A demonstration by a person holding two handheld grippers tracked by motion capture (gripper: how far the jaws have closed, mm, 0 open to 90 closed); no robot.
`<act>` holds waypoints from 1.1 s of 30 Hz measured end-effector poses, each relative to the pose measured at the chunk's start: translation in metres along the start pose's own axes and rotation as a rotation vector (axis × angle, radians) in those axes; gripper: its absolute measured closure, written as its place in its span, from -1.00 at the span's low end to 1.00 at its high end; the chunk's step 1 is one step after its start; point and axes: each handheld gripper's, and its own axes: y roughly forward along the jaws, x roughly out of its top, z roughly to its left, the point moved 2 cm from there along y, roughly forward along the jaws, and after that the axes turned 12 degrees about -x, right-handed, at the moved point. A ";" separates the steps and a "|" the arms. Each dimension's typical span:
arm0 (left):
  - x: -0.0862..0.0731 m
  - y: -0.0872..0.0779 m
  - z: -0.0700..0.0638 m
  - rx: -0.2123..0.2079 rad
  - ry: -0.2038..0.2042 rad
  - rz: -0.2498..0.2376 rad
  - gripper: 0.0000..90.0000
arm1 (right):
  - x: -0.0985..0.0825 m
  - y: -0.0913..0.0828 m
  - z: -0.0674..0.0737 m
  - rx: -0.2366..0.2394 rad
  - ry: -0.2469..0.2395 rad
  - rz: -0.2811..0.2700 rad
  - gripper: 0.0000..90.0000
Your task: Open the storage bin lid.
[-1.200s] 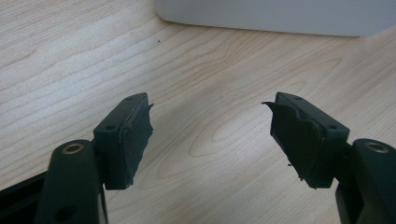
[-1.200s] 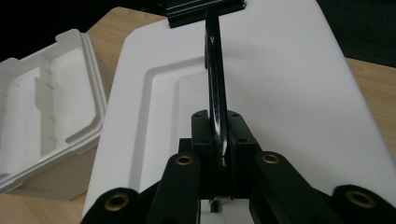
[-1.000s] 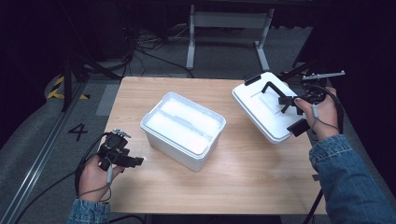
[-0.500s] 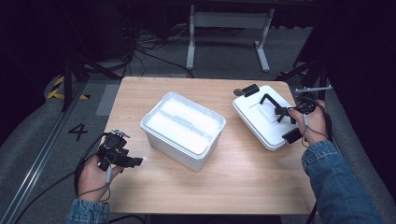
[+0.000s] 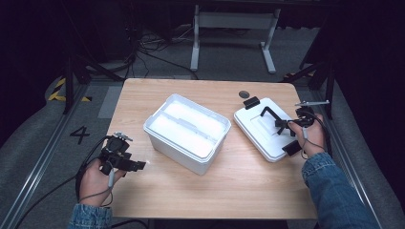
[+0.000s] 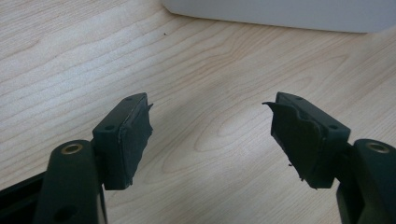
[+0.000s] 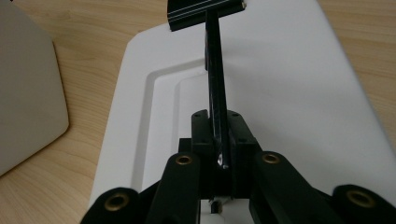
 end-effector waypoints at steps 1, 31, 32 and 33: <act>0.000 0.000 0.000 -0.003 0.001 0.000 -0.35 | -0.002 0.002 0.000 0.002 -0.002 0.001 0.88; 0.000 0.002 0.000 -0.008 -0.003 0.010 -0.36 | -0.021 0.017 -0.005 0.027 0.037 0.028 0.84; 0.000 0.002 0.000 -0.009 -0.002 0.011 -0.36 | -0.022 0.017 -0.006 0.030 0.045 0.025 0.82; 0.000 0.003 0.000 -0.009 -0.001 0.013 -0.36 | -0.022 0.017 -0.007 0.031 0.050 0.018 0.79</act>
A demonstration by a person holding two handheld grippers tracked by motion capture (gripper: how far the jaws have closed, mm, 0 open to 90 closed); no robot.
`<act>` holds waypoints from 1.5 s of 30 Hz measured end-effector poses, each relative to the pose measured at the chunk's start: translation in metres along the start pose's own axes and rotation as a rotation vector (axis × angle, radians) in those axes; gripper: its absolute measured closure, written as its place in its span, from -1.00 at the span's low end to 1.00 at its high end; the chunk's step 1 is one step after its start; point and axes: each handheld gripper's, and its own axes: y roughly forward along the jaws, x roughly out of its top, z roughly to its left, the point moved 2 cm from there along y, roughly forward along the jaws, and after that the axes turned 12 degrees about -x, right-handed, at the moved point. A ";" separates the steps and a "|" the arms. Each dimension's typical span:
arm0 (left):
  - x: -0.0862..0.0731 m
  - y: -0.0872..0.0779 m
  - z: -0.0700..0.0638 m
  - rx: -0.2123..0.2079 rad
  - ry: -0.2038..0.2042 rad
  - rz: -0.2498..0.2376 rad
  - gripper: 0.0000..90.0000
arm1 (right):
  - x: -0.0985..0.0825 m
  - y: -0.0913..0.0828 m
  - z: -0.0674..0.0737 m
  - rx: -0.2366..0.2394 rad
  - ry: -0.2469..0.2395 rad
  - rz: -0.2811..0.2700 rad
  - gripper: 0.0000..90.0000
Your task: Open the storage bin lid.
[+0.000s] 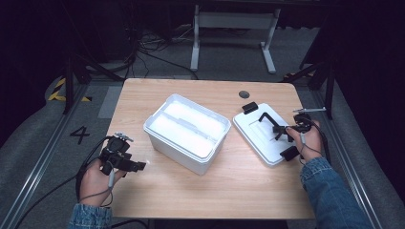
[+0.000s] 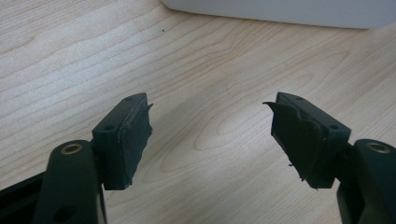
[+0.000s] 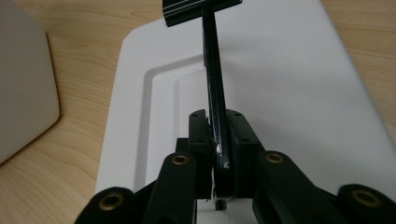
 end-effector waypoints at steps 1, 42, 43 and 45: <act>0.000 0.000 0.000 0.002 -0.002 0.000 -0.36 | 0.000 0.000 -0.001 0.002 0.003 -0.004 0.76; -0.011 -0.008 -0.008 0.028 0.008 -0.011 -0.36 | -0.016 -0.105 0.044 -0.001 -0.236 -0.127 0.03; -0.010 -0.008 -0.008 0.030 0.012 -0.008 -0.36 | -0.018 -0.106 0.046 0.001 -0.245 -0.121 0.02; -0.010 -0.007 -0.009 0.024 0.010 -0.008 -0.36 | -0.022 -0.109 0.050 0.018 -0.258 -0.113 0.02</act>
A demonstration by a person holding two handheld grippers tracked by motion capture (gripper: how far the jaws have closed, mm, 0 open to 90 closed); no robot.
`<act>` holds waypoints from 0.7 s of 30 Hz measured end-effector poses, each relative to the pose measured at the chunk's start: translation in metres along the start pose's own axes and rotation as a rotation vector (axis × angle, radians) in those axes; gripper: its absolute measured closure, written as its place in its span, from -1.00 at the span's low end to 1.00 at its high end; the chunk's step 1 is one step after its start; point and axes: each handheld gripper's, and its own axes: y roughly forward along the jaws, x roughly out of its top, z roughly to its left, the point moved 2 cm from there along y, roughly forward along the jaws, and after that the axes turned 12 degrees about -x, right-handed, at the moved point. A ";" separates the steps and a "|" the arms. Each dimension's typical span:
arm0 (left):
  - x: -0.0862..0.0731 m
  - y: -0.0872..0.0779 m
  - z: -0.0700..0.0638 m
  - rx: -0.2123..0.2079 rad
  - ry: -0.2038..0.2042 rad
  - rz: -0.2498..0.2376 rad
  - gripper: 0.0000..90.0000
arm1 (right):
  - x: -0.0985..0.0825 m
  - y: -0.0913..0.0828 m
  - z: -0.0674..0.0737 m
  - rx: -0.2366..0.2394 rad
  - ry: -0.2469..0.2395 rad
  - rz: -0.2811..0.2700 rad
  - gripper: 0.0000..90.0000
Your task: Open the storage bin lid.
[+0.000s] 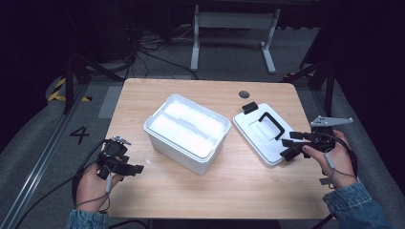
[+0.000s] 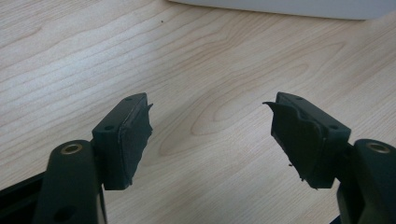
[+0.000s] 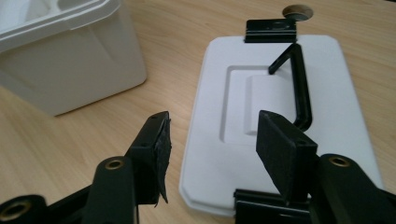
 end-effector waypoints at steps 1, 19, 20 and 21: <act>0.000 0.000 0.000 0.003 0.002 0.000 -0.36 | -0.001 -0.002 0.003 0.010 -0.005 0.002 0.01; 0.002 0.005 0.004 -0.004 -0.007 0.008 -0.36 | -0.035 0.004 0.035 0.072 -0.047 0.060 -0.05; 0.002 0.005 0.004 -0.004 -0.007 0.007 -0.36 | -0.036 0.004 0.036 0.081 -0.054 0.073 -0.05; 0.002 0.005 0.004 -0.004 -0.005 0.009 -0.36 | -0.036 0.005 0.036 0.088 -0.052 0.074 -0.05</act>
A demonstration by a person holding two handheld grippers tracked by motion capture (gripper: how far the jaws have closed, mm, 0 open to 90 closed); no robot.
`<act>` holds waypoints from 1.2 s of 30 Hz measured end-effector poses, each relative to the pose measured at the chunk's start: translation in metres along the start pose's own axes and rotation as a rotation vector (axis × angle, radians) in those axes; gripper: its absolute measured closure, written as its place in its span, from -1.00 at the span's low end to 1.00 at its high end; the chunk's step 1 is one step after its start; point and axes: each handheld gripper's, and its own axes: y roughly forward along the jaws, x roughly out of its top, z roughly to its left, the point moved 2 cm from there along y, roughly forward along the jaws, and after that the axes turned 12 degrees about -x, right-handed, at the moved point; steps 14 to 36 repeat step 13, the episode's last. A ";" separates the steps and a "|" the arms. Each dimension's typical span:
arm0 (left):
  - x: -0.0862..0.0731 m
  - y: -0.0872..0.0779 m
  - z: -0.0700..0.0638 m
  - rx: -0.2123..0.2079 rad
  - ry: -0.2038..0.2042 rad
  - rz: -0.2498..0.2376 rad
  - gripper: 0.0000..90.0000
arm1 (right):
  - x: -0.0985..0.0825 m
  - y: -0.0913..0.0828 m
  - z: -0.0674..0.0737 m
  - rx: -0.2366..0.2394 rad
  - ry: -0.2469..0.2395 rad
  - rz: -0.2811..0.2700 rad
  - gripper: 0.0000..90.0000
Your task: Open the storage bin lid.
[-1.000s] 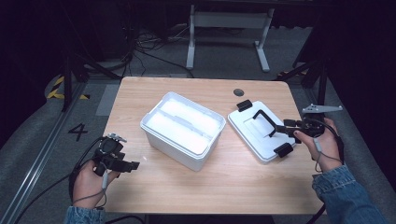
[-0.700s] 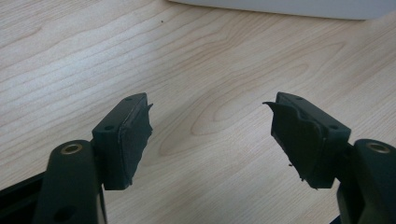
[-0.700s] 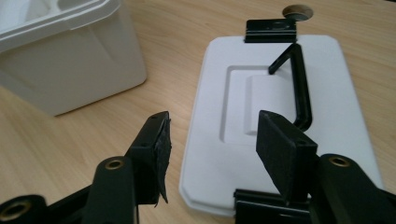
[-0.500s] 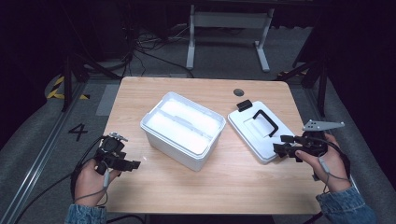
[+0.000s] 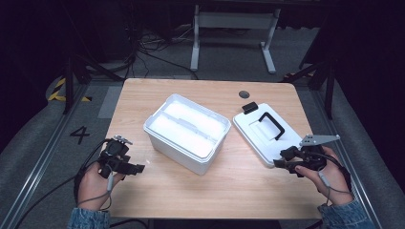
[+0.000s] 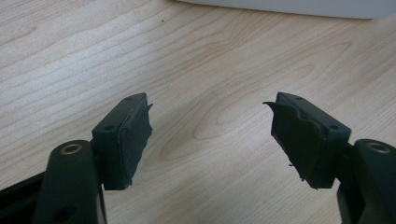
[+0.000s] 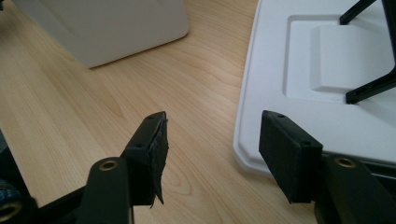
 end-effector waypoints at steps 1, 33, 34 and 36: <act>0.000 0.000 0.001 0.006 0.005 0.001 -0.36 | 0.000 0.000 0.000 0.000 -0.001 0.001 -0.05; 0.000 -0.001 0.000 0.005 0.005 -0.002 -0.36 | -0.003 -0.001 0.003 -0.008 -0.009 -0.008 -0.05; 0.000 -0.001 0.000 0.005 0.005 -0.002 -0.36 | -0.003 -0.001 0.003 -0.008 -0.009 -0.008 -0.05; 0.000 -0.001 0.000 0.005 0.005 -0.002 -0.36 | -0.003 -0.001 0.003 -0.008 -0.009 -0.008 -0.05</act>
